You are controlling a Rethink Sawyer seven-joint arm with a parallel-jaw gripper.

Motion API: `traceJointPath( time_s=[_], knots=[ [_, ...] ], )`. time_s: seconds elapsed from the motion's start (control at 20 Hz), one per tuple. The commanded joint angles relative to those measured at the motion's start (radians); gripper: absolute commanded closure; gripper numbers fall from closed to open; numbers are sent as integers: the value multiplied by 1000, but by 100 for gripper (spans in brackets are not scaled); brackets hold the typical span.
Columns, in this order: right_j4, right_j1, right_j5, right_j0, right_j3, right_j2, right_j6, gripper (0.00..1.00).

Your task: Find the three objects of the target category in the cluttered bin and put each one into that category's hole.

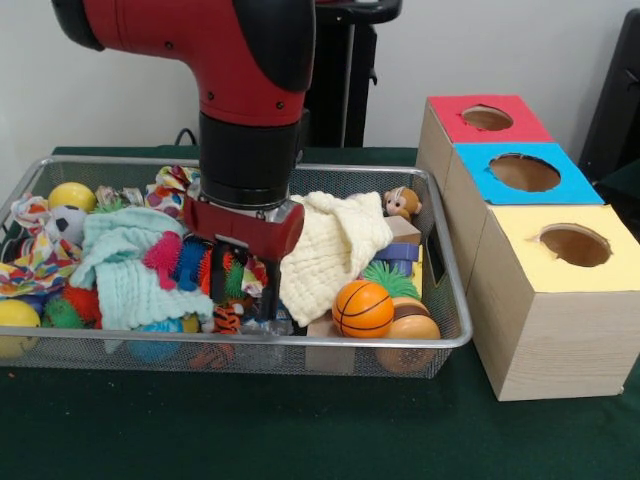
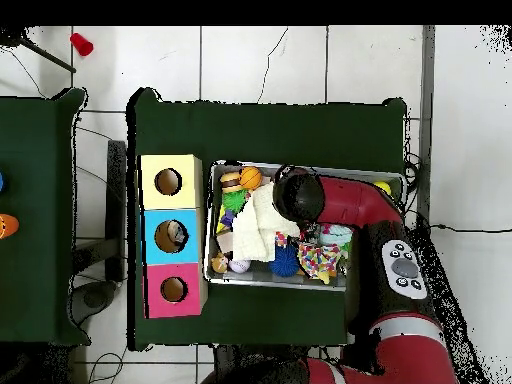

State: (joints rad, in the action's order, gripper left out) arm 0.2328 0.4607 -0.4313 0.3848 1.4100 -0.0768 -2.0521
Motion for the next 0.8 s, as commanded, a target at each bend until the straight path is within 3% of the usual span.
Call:
traceJointPath(
  time_s=[0.05, 0.8],
  knots=[
    [64, -88, 78, -8, 12, -76, 12, 0],
    [24, -134, 140, -58, 38, -34, -72, 0]
  ],
)
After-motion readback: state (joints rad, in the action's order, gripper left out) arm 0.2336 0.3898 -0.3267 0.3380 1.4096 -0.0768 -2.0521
